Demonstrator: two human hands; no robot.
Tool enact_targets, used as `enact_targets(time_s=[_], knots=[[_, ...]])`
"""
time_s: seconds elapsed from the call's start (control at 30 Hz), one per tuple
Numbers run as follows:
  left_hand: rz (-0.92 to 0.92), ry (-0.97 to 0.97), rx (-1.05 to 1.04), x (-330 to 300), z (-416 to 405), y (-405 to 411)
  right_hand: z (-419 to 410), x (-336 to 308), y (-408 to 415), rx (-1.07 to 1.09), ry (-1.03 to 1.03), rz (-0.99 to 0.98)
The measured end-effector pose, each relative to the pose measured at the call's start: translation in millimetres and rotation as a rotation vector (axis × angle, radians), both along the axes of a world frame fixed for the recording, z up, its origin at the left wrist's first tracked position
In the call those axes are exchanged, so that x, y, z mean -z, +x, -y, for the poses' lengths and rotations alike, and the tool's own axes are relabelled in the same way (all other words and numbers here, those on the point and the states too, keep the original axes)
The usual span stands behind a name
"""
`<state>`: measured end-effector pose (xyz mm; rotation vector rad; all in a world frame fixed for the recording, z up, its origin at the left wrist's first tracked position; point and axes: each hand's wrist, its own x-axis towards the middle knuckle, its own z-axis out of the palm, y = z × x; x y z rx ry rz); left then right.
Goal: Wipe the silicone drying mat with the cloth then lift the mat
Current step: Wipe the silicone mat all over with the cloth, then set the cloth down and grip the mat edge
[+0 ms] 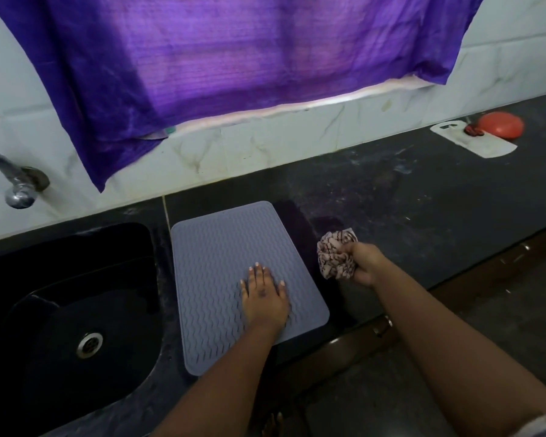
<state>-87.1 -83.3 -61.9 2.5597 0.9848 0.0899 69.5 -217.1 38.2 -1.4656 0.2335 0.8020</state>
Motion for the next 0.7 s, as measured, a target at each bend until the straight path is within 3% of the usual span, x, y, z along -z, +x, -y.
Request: enact_targets(time_s=[0.13,0.23,0.3,0.37,0.47,0.7], knots=[[0.112,0.027,0.051,-13,-23,38,-38,-2,64,-0.215,-0.271,0.498],[0.126,0.073,0.087,-21,-49,67,-57,8,100,-0.511,-0.842,1.001],[0.124,0.083,0.090,-21,-61,78,-57,31,105,-0.703,-1.055,1.215],[0.110,0.080,0.094,-17,-68,83,-46,67,94,-0.888,-1.098,1.213],[0.079,0.080,0.095,-7,-70,83,-32,99,85,-0.892,-1.043,1.152],[0.069,0.049,0.095,-16,-55,72,-29,91,108,-1.111,-1.097,1.151]])
